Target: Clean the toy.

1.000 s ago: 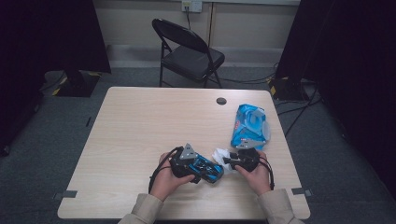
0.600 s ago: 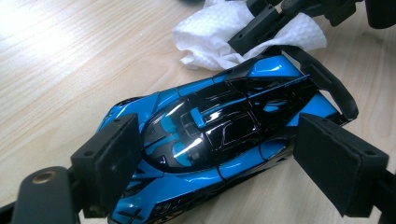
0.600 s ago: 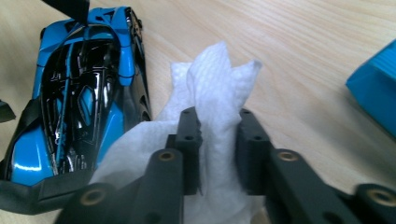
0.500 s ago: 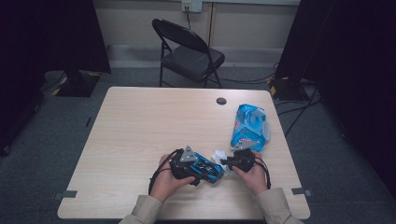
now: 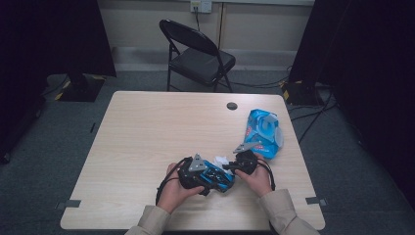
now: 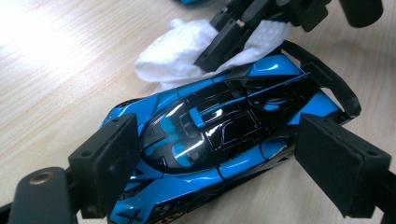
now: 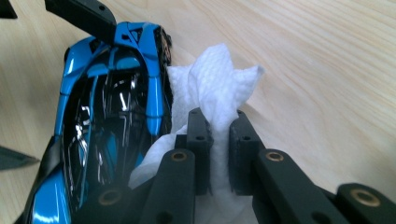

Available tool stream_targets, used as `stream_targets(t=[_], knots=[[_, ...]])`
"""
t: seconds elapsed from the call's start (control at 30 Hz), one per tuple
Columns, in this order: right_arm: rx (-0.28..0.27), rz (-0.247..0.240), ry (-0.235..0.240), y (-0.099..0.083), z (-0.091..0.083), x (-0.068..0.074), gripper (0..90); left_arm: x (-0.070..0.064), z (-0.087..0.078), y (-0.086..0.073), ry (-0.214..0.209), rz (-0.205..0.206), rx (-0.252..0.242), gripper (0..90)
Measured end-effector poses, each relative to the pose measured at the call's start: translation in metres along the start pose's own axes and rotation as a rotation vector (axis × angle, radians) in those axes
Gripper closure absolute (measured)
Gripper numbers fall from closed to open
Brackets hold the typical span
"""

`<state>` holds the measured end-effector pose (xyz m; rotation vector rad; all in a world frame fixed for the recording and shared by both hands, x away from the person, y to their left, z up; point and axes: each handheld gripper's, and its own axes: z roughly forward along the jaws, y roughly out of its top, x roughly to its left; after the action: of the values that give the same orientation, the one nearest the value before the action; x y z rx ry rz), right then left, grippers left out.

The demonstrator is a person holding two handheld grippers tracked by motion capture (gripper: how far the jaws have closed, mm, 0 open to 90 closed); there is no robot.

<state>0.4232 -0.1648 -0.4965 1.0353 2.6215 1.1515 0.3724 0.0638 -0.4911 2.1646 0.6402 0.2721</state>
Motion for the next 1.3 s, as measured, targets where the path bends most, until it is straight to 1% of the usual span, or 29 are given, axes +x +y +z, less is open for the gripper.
stream_targets(t=[0.17, 0.27, 0.37, 0.43, 0.57, 0.7, 0.77, 0.87, 1.07, 1.13, 1.17, 1.23, 1.27, 1.3], knots=[[-0.002, 0.009, 0.01, 0.005, 0.006, 0.001, 82.4, 0.0, 0.0, 0.0, 0.001, 0.005, 0.003, 14.2], [-0.007, 0.013, 0.012, 0.008, 0.009, 0.002, 82.4, -0.001, 0.0, 0.0, -0.009, 0.004, -0.001, 14.3], [-0.002, 0.013, 0.01, 0.012, 0.013, 0.003, 82.5, -0.001, 0.0, -0.001, 0.005, 0.019, 0.001, 14.6], [-0.002, 0.009, 0.01, 0.015, 0.015, 0.001, 82.5, 0.0, 0.0, -0.001, -0.008, 0.009, -0.011, 15.1], [0.001, 0.013, 0.024, 0.02, 0.02, 0.001, 82.5, 0.0, 0.0, -0.001, -0.014, 0.007, -0.016, 15.2], [0.021, -0.008, 0.024, 0.029, 0.028, 0.005, 82.6, 0.0, 0.0, -0.001, -0.014, 0.003, -0.015, 15.3], [0.031, -0.02, 0.021, 0.033, 0.031, 0.006, 82.7, 0.001, 0.0, -0.001, -0.012, 0.009, -0.012, 15.3], [0.038, -0.022, 0.02, 0.039, 0.035, 0.008, 82.7, 0.002, -0.001, -0.003, -0.007, 0.008, -0.018, 15.3], [0.005, -0.006, 0.016, 0.044, 0.041, 0.009, 82.8, 0.003, -0.001, -0.004, -0.008, 0.002, -0.027, 15.8], [-0.026, 0.014, 0.022, 0.045, 0.04, 0.008, 82.8, 0.003, -0.001, -0.003, -0.008, 0.007, -0.02, 15.8], [-0.036, 0.025, 0.024, 0.045, 0.039, 0.008, 82.8, 0.003, -0.001, -0.003, -0.009, 0.009, -0.018, 15.8], [-0.05, 0.024, 0.017, 0.045, 0.037, 0.007, 82.9, 0.002, -0.001, -0.003, -0.008, 0.013, -0.016, 15.8], [-0.061, 0.018, 0.017, 0.044, 0.035, 0.007, 82.9, 0.002, -0.001, -0.003, -0.008, 0.011, -0.018, 15.9], [-0.069, 0.024, 0.022, 0.044, 0.031, 0.007, 82.9, 0.002, -0.001, -0.003, -0.008, 0.012, -0.017, 15.9]])
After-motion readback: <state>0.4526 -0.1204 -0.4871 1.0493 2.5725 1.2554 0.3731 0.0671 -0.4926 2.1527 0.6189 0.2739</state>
